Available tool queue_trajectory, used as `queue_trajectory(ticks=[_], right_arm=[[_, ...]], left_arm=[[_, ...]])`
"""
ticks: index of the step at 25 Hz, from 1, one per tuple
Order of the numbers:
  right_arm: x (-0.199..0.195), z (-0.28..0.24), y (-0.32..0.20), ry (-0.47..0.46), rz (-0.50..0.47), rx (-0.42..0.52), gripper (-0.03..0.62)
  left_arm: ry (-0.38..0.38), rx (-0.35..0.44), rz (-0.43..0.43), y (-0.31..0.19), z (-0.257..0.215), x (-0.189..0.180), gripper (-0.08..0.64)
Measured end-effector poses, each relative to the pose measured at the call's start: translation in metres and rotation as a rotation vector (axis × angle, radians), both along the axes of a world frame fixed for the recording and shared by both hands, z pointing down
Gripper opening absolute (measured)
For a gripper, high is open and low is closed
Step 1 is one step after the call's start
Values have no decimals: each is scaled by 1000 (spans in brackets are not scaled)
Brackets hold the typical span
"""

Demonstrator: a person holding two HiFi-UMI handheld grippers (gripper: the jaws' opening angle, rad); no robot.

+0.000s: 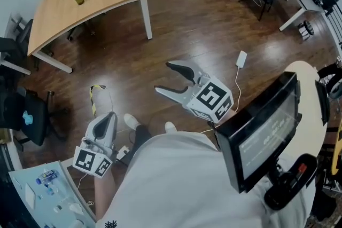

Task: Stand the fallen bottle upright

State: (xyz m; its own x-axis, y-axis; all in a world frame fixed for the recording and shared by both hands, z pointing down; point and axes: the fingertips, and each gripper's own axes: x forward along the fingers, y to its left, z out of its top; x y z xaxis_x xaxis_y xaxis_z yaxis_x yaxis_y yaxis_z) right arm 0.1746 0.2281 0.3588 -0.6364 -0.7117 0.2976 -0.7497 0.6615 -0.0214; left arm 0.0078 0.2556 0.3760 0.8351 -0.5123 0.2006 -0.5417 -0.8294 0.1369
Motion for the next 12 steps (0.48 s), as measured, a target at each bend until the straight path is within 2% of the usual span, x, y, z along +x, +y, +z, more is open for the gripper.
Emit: queue_trajectory(ticks=[12], right_arm=[[-1,-7,12,-7,-22,18,284]], left_arm=[[-13,-7,-12,14,3,7,0]])
